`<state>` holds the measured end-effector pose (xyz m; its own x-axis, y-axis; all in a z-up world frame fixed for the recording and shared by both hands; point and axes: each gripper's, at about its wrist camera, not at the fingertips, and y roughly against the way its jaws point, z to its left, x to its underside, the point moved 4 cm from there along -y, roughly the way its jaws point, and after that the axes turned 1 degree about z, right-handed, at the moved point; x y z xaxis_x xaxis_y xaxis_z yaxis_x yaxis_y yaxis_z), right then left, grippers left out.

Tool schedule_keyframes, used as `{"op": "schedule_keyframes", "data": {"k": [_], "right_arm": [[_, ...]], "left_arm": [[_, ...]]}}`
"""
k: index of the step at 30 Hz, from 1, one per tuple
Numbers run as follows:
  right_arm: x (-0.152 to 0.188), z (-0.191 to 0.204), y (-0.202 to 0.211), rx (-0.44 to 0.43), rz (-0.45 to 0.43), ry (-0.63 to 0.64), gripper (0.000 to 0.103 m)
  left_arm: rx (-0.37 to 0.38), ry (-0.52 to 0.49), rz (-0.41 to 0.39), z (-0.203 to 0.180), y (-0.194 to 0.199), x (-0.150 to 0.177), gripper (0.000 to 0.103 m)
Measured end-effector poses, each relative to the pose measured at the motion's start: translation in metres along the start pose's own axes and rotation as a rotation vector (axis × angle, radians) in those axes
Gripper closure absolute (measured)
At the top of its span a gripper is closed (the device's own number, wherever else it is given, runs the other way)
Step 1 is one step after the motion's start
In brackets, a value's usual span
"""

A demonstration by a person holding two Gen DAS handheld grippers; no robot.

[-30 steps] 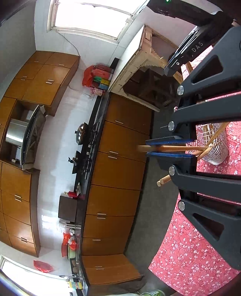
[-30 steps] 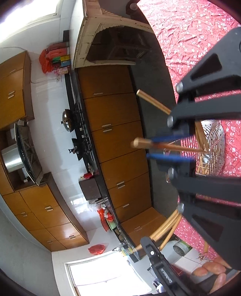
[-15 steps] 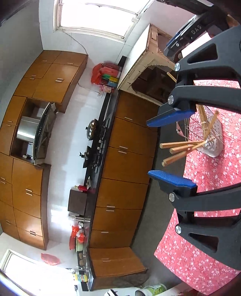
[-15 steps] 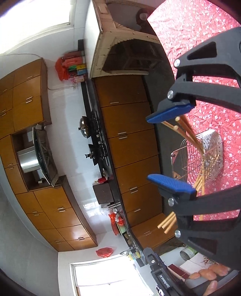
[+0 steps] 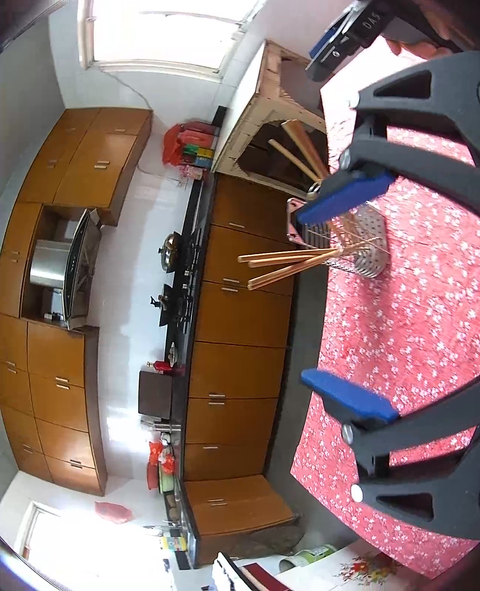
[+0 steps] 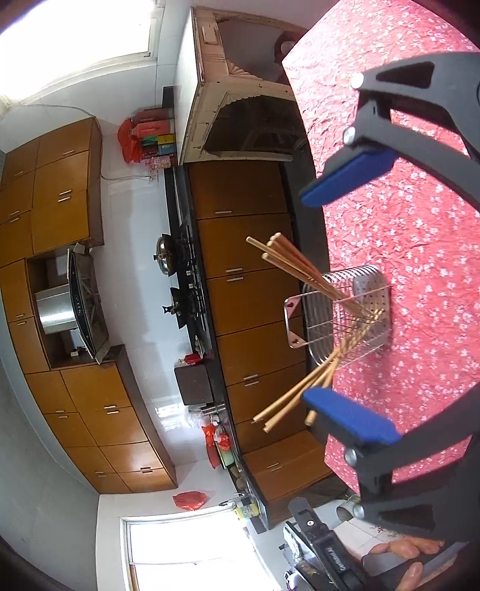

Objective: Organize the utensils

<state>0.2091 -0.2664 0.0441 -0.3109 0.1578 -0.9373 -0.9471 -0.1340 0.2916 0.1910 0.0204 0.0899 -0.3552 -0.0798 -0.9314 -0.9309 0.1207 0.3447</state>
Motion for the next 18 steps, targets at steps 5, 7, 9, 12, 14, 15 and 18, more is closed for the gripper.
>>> {"op": "schedule_keyframes", "data": {"k": [5, 7, 9, 12, 14, 15, 18], "right_arm": [[0.014, -0.002, 0.016, 0.015, -0.01, 0.004, 0.004], [0.024, -0.002, 0.025, 0.034, -0.022, 0.006, 0.004], [0.033, 0.0, 0.033, 0.047, -0.031, 0.028, 0.004], [0.05, 0.005, 0.045, 0.064, -0.043, 0.07, 0.004], [0.06, 0.009, 0.05, 0.07, -0.033, 0.102, 0.004], [0.064, 0.01, 0.051, 0.074, -0.03, 0.114, 0.004], [0.078, 0.012, 0.056, 0.068, -0.023, 0.124, 0.004]], "left_arm": [[-0.033, -0.057, -0.024, 0.0, 0.015, 0.021, 0.002], [-0.033, -0.072, -0.022, -0.001, 0.021, 0.031, 0.002], [-0.036, -0.087, -0.015, -0.001, 0.025, 0.042, 0.002], [-0.032, -0.099, -0.006, -0.001, 0.031, 0.057, 0.002], [-0.024, -0.106, -0.01, -0.003, 0.036, 0.064, 0.002], [-0.023, -0.11, -0.014, -0.003, 0.038, 0.066, 0.002], [-0.02, -0.127, -0.031, -0.007, 0.044, 0.073, 0.002]]}}
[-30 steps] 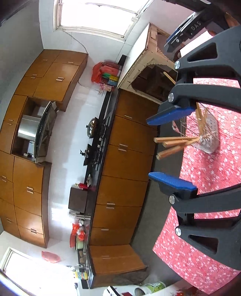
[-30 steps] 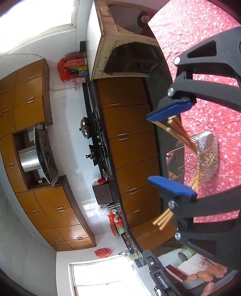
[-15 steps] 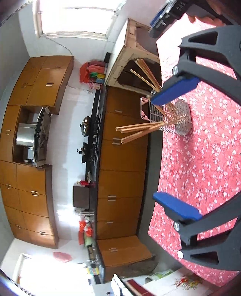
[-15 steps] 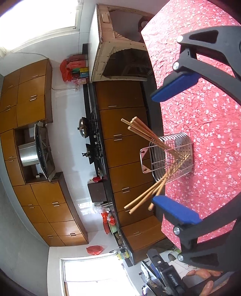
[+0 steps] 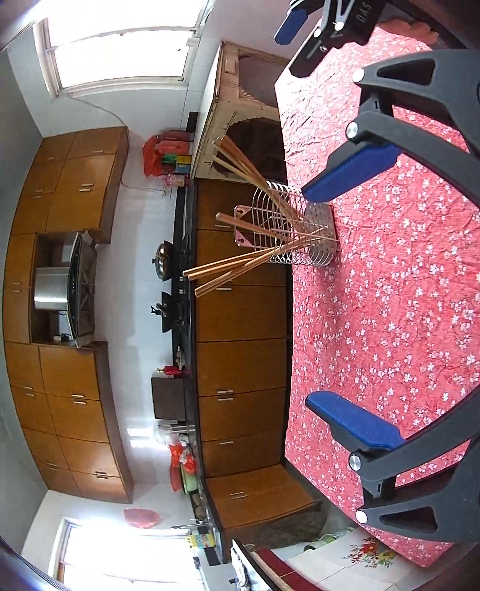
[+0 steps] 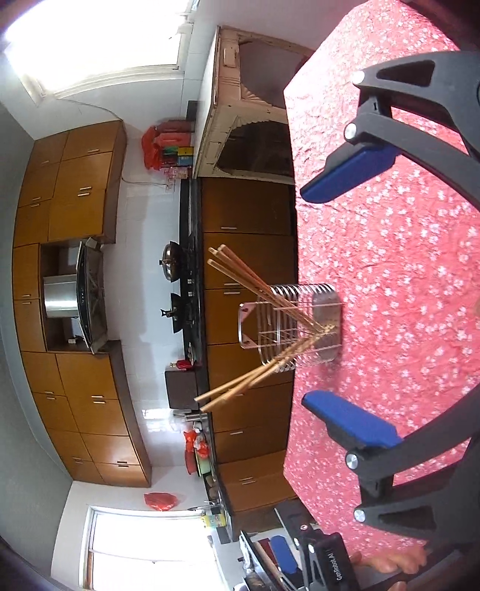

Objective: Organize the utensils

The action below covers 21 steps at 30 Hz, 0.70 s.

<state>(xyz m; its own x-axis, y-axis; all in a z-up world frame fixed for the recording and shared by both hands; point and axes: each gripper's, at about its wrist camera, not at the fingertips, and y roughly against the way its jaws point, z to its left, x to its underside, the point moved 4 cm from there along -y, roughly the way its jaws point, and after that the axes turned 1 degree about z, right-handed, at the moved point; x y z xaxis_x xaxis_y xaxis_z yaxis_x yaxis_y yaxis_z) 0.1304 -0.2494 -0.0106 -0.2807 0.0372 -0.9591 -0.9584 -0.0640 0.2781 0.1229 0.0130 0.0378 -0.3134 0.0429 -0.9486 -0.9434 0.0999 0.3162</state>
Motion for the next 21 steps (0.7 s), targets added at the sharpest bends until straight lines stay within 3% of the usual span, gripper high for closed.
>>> {"op": "schedule_keyframes", "data": {"k": [8, 15, 21], "right_arm": [[0.022, 0.003, 0.0, -0.036, 0.0, -0.022, 0.004], [0.028, 0.013, 0.008, -0.002, -0.084, 0.031, 0.004], [0.034, 0.014, 0.006, 0.0, -0.08, 0.025, 0.004]], "left_arm": [[-0.021, -0.048, -0.026, -0.011, 0.007, 0.021, 0.002], [-0.019, -0.009, -0.029, -0.006, 0.005, 0.035, 0.002], [-0.015, 0.019, -0.042, -0.001, 0.009, 0.037, 0.002]]}}
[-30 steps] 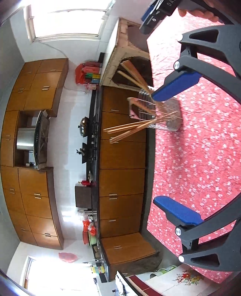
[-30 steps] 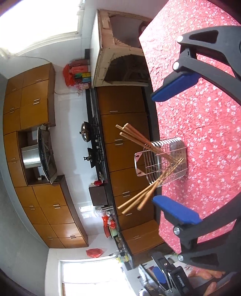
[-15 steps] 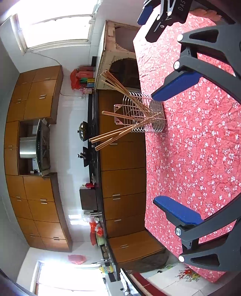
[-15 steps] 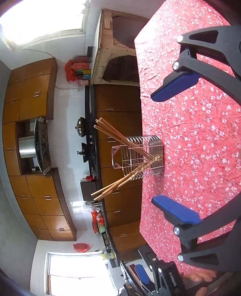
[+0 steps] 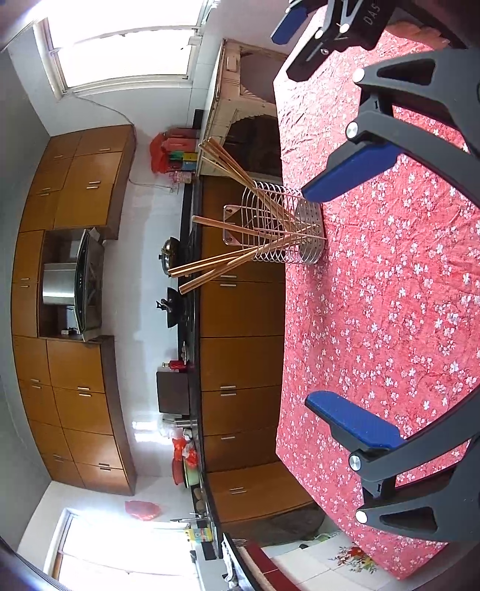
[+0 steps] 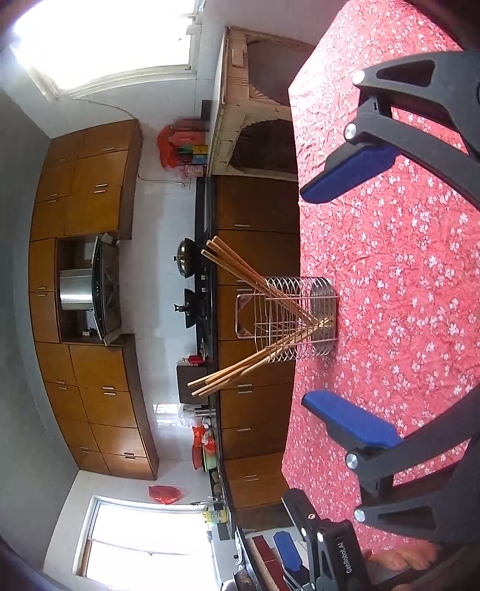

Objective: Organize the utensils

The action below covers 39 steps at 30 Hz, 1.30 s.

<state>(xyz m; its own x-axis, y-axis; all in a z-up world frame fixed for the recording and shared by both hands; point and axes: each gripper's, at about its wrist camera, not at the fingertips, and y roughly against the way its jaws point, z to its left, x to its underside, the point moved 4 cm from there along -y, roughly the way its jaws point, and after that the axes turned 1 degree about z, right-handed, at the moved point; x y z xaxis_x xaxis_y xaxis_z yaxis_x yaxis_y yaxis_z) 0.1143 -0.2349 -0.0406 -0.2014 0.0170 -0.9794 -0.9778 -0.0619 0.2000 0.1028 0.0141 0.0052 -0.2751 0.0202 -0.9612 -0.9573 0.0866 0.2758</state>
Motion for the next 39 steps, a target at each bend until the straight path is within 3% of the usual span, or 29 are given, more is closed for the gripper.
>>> {"op": "schedule_keyframes", "data": {"k": [39], "right_arm": [[0.0045, 0.0023, 0.0007, 0.004, 0.0, -0.013, 0.004]], "left_arm": [[-0.002, 0.007, 0.008, -0.0014, 0.0007, 0.0058, 0.002]]}}
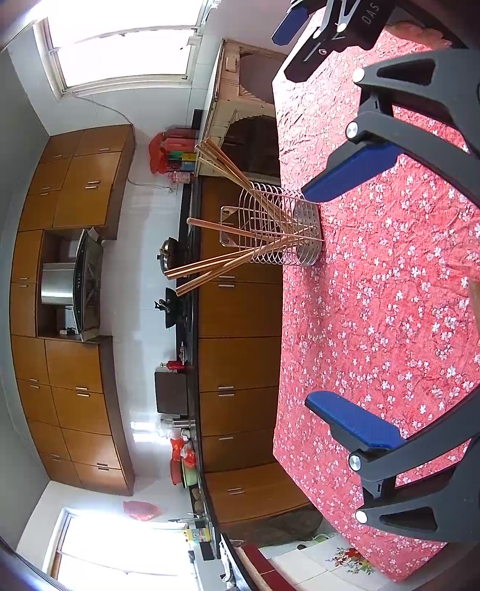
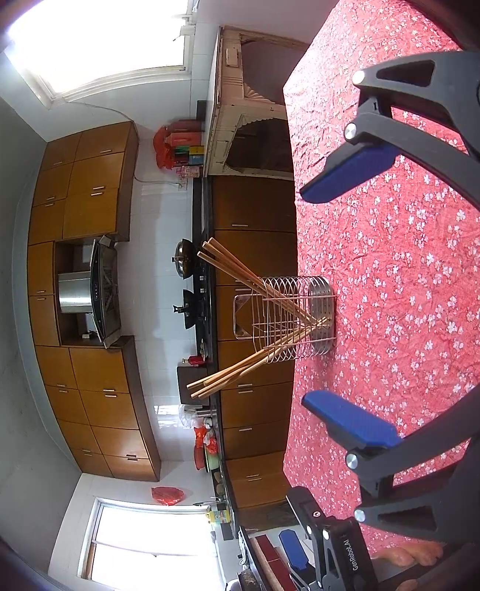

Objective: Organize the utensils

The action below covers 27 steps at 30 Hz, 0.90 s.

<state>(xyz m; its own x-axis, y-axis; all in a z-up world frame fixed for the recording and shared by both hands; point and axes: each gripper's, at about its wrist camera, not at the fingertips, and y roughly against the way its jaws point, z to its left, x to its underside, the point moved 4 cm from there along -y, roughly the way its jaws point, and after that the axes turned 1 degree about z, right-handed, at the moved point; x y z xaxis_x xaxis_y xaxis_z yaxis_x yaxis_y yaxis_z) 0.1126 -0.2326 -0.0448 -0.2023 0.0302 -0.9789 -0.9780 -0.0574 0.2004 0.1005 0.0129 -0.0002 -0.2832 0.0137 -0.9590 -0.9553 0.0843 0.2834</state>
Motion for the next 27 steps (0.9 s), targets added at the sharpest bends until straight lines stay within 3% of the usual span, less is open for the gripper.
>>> {"op": "schedule_keyframes", "data": {"k": [27], "right_arm": [[0.0006, 0.001, 0.0, 0.0, 0.001, -0.002, 0.004]], "left_arm": [[-0.009, 0.007, 0.01, 0.0012, -0.0024, 0.0033, 0.002]]}}
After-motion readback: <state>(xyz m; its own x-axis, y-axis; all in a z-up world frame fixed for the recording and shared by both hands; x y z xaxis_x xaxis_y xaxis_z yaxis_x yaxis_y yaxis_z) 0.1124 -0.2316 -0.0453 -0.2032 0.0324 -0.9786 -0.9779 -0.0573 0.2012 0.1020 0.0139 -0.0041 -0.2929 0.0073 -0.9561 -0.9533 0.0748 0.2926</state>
